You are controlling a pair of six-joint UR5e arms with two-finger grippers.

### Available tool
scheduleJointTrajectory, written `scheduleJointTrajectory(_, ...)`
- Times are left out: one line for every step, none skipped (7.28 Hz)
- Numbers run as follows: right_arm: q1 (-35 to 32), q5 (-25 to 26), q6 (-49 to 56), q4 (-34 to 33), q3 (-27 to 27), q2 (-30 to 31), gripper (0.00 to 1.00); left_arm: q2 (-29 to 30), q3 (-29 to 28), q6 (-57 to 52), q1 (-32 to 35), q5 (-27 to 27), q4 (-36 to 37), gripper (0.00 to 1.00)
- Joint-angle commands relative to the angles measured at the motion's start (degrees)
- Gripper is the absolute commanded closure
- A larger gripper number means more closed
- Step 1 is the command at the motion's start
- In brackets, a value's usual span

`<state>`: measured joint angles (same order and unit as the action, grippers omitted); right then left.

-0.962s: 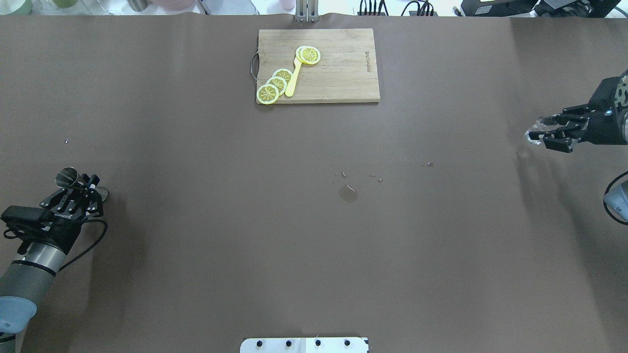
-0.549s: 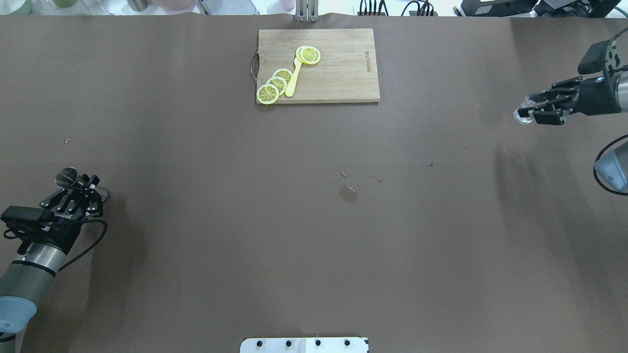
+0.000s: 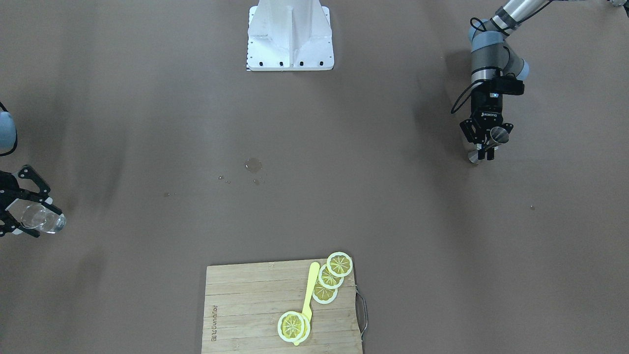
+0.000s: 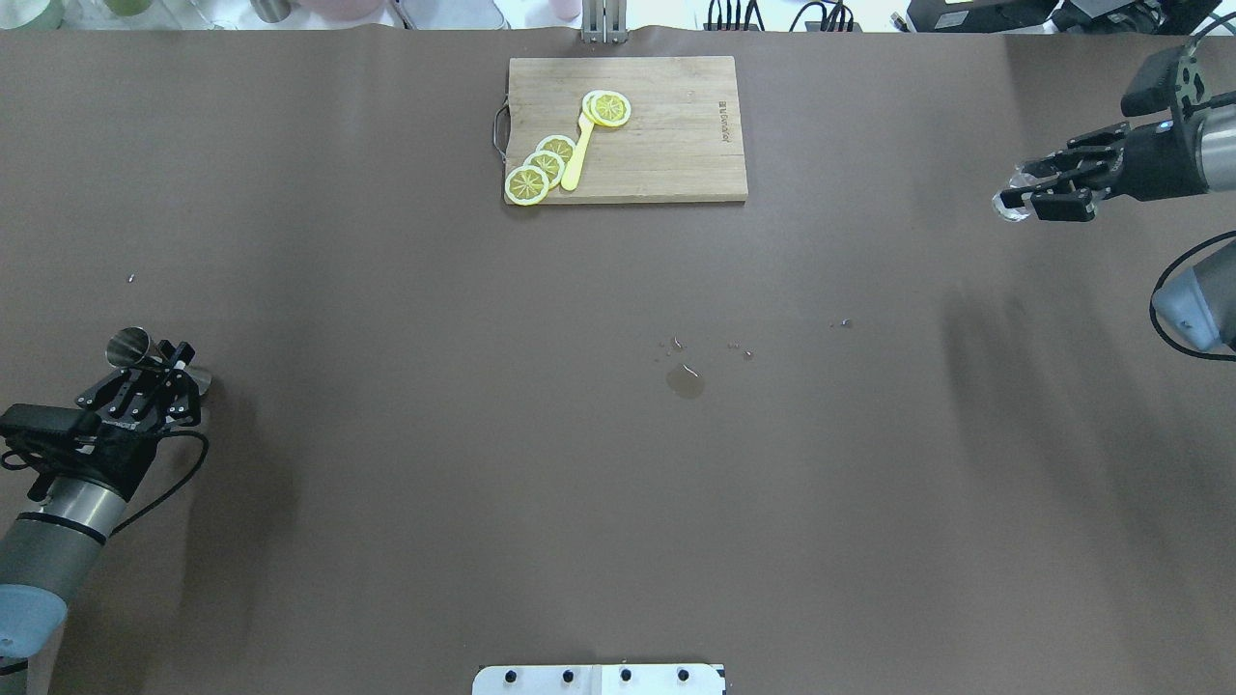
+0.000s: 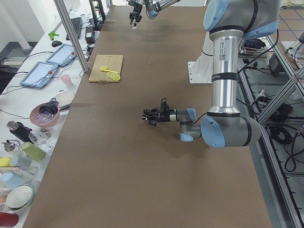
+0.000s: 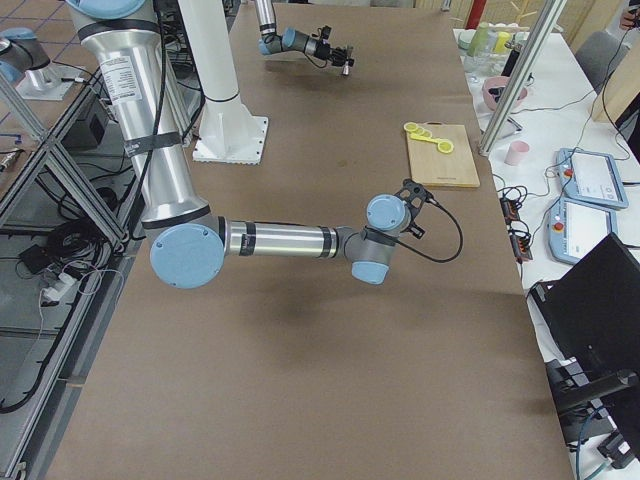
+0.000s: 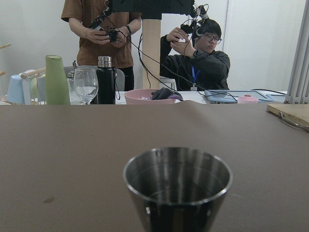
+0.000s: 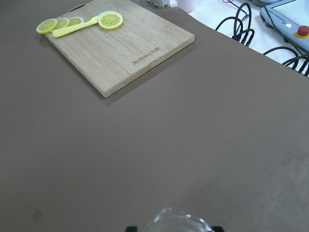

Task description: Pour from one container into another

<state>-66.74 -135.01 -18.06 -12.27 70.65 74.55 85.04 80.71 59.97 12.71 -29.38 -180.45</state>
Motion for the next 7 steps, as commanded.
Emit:
scheduleJointTrajectory(1.34, 0.18, 5.54, -1.44, 0.46, -1.6, 1.0, -2.32, 4.87, -0.38, 0.12, -0.42, 0.27, 1.0)
scheduleJointTrajectory(1.53, -0.16, 6.37, -2.66, 0.81, -2.39, 1.0, -3.9, 7.94, -0.38, 0.04, -0.59, 0.62, 1.0)
scheduleJointTrajectory(1.53, -0.16, 7.24, -5.02, 2.12, -2.83, 1.0, -6.27, 11.01, -0.47, 0.04, -0.68, 0.97, 1.0)
scheduleJointTrajectory(1.7, -0.16, 8.73, -7.91, 3.52, -2.83, 1.0, -8.12, 14.44, -2.91, 0.04, -0.77, 0.98, 1.0)
scheduleJointTrajectory(1.97, -0.16, 9.27, -8.55, 4.58, -2.92, 1.0, -9.01, 16.65, -6.06, 0.04, -2.77, 0.89, 1.0)
scheduleJointTrajectory(2.14, -0.42, 9.36, -10.91, 6.42, -2.83, 1.0, -9.28, 18.32, -6.53, 0.04, -5.49, 1.06, 1.0)
scheduleJointTrajectory(2.06, -0.86, 10.15, -13.63, 7.83, -2.83, 1.0, -9.28, 18.69, -6.45, 0.12, -8.21, 1.59, 1.0)
